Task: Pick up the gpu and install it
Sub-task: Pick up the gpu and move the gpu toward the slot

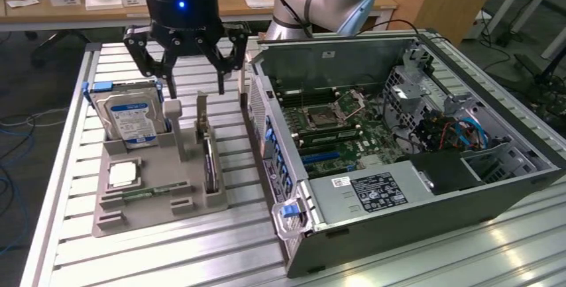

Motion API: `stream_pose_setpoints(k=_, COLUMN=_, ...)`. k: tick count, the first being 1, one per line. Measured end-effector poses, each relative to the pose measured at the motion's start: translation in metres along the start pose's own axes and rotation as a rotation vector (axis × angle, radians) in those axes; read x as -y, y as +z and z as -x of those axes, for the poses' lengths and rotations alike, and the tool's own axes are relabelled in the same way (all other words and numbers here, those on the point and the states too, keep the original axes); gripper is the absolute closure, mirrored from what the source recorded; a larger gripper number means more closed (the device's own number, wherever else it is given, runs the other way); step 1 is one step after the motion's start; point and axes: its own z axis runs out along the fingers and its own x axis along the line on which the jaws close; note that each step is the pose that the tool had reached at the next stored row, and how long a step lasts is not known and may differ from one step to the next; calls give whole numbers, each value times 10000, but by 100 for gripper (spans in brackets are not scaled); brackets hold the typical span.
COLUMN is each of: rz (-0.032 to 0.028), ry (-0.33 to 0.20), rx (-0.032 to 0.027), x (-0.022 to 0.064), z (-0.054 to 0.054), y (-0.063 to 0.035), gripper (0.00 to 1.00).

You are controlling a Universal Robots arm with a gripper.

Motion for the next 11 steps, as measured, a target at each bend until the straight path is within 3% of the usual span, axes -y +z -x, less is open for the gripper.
stream_pose_setpoints(k=11, rz=2, ry=-171, rx=-29, x=11, z=-3, y=148, gripper=29)
